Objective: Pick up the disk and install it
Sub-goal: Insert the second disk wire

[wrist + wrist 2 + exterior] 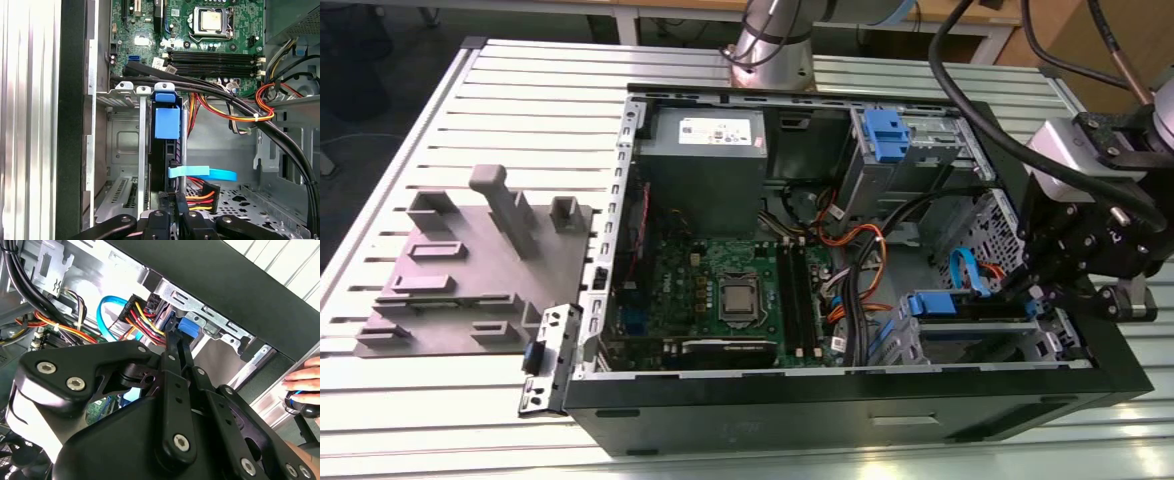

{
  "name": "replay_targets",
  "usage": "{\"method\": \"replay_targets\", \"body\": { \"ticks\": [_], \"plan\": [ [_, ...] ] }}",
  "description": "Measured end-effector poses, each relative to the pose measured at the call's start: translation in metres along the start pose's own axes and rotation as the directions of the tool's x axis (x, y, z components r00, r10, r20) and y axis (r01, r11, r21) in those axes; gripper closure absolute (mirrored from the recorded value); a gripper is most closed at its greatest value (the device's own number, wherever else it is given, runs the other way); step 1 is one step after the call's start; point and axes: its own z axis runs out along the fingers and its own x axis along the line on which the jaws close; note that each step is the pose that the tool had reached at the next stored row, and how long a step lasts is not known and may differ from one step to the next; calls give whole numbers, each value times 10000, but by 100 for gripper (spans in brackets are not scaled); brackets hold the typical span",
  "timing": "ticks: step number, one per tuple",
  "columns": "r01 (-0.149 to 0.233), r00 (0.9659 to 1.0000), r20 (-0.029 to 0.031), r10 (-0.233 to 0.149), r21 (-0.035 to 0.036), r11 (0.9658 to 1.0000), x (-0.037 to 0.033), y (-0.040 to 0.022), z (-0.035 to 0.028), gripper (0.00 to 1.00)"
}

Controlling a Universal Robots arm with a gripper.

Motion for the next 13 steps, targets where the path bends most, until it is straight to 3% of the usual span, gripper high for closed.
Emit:
{"method": "replay_targets", "body": {
  "ticks": [13],
  "plan": [
    [0, 10000, 4, 0, 9, 10000, -10, 8, 6, 84]
  ]
}}
